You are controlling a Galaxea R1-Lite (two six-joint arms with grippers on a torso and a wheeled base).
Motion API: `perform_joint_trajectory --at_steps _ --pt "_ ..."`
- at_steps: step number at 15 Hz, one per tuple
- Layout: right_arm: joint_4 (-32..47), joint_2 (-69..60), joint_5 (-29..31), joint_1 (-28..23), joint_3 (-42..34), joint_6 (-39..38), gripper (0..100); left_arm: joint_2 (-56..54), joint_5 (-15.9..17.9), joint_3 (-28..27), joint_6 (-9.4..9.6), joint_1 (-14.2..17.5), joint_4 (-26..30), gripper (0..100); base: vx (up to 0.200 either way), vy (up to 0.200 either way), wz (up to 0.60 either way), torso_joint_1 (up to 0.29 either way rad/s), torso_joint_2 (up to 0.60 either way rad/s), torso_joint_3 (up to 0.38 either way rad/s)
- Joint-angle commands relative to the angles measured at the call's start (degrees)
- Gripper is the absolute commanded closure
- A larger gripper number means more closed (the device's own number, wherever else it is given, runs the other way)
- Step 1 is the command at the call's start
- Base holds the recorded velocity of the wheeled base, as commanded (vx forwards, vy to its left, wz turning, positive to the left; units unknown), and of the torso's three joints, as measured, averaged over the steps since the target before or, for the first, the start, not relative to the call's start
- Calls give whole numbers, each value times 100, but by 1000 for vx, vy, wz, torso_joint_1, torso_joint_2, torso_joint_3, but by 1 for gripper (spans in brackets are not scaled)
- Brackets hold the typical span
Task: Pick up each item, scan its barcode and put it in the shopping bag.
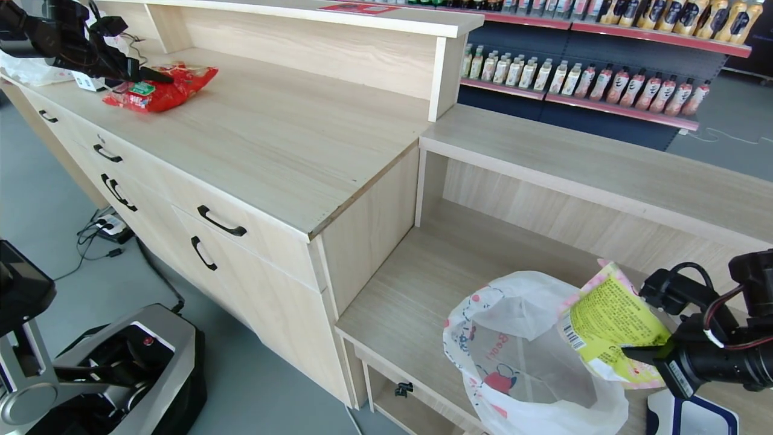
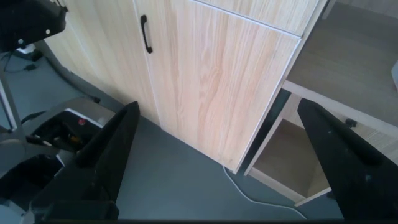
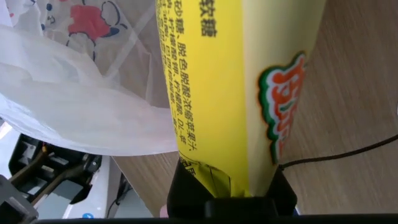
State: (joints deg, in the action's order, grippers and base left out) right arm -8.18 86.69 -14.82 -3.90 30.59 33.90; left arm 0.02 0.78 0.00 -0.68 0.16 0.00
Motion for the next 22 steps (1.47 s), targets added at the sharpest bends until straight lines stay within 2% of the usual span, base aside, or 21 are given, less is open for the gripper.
perform_joint_trajectory --at_steps 1,5,11,15,19,22 --pt "1 199 -3 65 -35 11 100 -2 1 0 -2 2 0 0 0 0 0 0 0 0" --pt "-8 393 -3 100 -26 73 100 -2 1 0 -2 2 0 0 0 0 0 0 0 0" --pt "-720 771 -3 267 0 73 100 -2 1 0 -2 2 0 0 0 0 0 0 0 0" --pt "-773 911 -3 311 -70 134 100 -2 1 0 -2 2 0 0 0 0 0 0 0 0" --pt "-773 1052 -3 188 -97 952 100 -2 1 0 -2 2 0 0 0 0 0 0 0 0" --pt "-773 1096 -3 162 -9 1127 100 -2 1 0 -2 2 0 0 0 0 0 0 0 0"
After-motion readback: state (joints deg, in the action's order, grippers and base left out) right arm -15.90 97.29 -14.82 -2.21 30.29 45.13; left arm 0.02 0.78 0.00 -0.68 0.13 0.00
